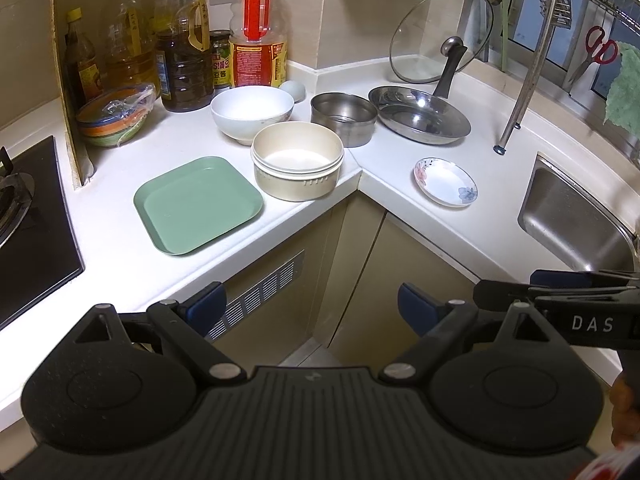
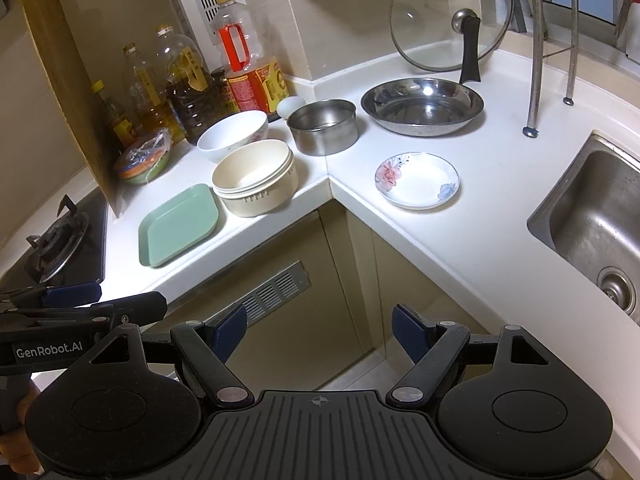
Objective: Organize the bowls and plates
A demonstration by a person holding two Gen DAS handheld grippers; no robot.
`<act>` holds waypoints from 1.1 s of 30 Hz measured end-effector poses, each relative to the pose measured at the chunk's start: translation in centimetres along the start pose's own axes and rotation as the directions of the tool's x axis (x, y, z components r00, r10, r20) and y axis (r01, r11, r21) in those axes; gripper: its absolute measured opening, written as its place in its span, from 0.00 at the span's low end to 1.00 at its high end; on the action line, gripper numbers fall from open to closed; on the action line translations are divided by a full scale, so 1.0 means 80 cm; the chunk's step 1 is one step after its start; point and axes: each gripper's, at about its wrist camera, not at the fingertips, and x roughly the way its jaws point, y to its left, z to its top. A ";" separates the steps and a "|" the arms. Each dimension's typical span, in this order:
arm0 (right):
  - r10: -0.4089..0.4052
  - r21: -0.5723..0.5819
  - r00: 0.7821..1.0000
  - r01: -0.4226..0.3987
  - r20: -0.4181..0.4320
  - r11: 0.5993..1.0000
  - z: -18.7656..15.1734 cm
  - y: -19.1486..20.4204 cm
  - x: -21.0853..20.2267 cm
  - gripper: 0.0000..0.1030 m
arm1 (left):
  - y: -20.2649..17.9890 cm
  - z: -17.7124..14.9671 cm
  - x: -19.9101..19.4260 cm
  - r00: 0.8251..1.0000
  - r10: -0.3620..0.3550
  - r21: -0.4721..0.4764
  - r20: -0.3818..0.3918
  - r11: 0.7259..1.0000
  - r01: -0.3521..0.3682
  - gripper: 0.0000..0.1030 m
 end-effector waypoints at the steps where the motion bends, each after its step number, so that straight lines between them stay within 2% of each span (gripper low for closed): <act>1: 0.000 -0.001 1.000 0.000 0.000 1.000 0.000 0.000 0.000 0.77 | 0.001 0.000 0.000 1.000 0.000 -0.001 0.001 1.000 0.000 0.89; 33: -0.003 -0.011 1.000 0.003 -0.008 1.000 0.002 0.008 0.008 0.77 | 0.009 0.003 0.000 1.000 0.005 -0.022 -0.007 1.000 -0.005 0.89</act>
